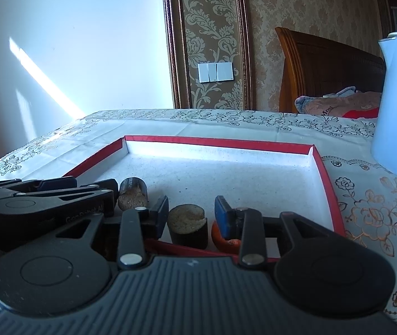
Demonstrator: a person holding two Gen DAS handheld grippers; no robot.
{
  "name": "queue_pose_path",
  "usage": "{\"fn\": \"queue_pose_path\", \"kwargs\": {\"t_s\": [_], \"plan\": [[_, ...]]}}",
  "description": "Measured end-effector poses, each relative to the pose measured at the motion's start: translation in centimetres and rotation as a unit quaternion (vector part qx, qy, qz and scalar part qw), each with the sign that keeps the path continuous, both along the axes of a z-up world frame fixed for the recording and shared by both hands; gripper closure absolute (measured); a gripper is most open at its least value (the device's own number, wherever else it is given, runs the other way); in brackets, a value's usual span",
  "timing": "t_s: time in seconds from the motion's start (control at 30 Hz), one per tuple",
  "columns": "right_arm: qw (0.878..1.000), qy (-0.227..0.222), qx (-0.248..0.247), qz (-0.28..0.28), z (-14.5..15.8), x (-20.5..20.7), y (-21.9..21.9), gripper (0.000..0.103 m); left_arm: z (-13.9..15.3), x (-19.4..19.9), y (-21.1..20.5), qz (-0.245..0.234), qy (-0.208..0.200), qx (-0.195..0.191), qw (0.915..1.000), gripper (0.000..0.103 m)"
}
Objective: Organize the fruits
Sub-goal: 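Open left gripper releasing dark round fruit while right gripper releases yam piece in tray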
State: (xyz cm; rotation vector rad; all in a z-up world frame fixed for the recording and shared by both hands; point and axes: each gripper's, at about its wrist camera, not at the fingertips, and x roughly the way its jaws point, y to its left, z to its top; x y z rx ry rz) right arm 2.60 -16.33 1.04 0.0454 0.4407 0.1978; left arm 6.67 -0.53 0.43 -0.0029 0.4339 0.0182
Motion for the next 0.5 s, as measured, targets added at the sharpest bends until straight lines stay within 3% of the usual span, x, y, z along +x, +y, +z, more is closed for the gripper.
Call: {"fn": "queue_pose_path", "kwargs": {"t_s": [0.07, 0.33, 0.43, 0.5], "plan": [[1.000, -0.003, 0.002, -0.001, 0.1, -0.1, -0.1, 0.069, 0.1, -0.1, 0.2, 0.006, -0.004, -0.002, 1.0000, 0.041], [1.000, -0.012, 0.014, 0.001, 0.4, -0.8, -0.5, 0.069, 0.3, -0.6, 0.7, 0.009, -0.011, -0.012, 0.9998, 0.040], [1.000, -0.021, 0.022, -0.003, 0.8, -1.3, -1.0, 0.061, 0.7, -1.2, 1.5, 0.009, -0.017, -0.027, 0.9995, 0.026], [0.999, -0.028, 0.030, -0.005, 1.0, -1.8, -1.4, 0.056, 0.9, -1.9, 2.4, 0.009, -0.024, -0.045, 0.9987, 0.023]]}}
